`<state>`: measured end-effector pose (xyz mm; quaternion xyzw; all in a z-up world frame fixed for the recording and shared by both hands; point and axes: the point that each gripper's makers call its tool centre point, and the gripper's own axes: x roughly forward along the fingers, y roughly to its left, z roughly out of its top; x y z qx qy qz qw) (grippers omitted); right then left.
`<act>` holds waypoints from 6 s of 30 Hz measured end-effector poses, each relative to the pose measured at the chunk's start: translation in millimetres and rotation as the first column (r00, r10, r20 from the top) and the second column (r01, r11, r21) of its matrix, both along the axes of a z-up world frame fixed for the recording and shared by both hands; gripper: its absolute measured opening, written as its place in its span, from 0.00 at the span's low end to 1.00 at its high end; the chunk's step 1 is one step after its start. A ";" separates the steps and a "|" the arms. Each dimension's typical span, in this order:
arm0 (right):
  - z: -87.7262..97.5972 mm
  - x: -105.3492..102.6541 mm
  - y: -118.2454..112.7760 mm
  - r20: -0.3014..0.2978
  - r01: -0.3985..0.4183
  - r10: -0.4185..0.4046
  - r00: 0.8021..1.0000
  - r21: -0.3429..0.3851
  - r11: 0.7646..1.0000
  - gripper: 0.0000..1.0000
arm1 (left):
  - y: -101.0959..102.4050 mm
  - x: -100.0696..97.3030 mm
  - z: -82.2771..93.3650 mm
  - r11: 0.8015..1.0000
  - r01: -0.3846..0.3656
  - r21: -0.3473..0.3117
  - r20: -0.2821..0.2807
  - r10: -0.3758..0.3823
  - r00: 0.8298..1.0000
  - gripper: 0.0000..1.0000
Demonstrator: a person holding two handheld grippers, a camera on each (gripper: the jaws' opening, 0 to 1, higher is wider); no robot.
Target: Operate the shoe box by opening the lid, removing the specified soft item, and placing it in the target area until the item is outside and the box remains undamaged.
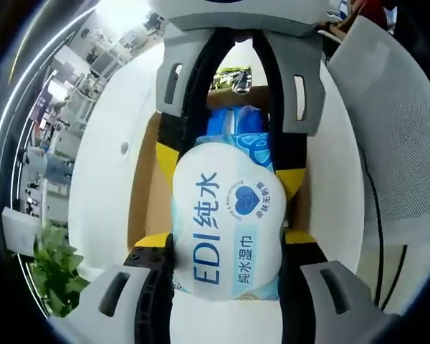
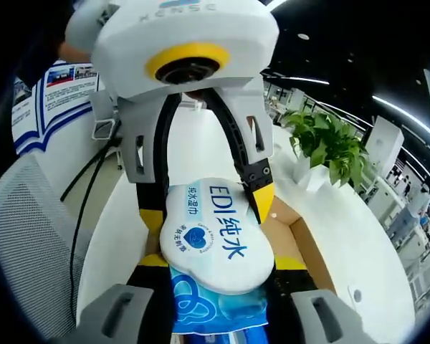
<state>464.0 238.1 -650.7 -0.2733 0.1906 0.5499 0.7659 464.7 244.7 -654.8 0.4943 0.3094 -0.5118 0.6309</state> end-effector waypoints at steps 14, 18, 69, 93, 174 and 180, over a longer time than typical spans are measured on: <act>20.4 0.7 -51.1 0.035 0.046 -0.046 0.998 0.000 0.999 0.45 | -52.3 2.1 20.6 0.998 0.056 -0.009 0.032 -0.056 0.998 0.57; 22.8 0.0 -66.0 0.037 0.059 -0.059 0.998 -0.002 0.998 0.45 | -67.4 1.5 22.5 0.997 0.071 -0.016 0.032 -0.070 0.997 0.57; 3.6 0.7 -241.5 -0.001 0.174 -0.175 0.985 -0.075 0.982 0.46 | -245.8 10.5 -0.6 0.975 0.197 -0.105 -0.023 -0.201 0.979 0.58; -47.4 7.1 -269.7 -0.043 0.145 -0.152 0.987 -0.139 0.980 0.46 | -275.1 18.3 -56.6 0.975 0.173 -0.140 -0.070 -0.184 0.980 0.58; -81.1 5.9 -306.7 -0.053 0.290 -0.297 0.954 -0.110 0.951 0.51 | -287.6 24.7 -73.4 0.969 0.060 -0.238 -0.116 -0.090 0.989 0.65; -62.4 -0.9 -308.7 -0.085 0.379 -0.382 0.920 -0.047 0.924 0.53 | -289.4 19.8 -53.8 0.954 0.022 -0.299 -0.122 -0.061 0.991 0.67</act>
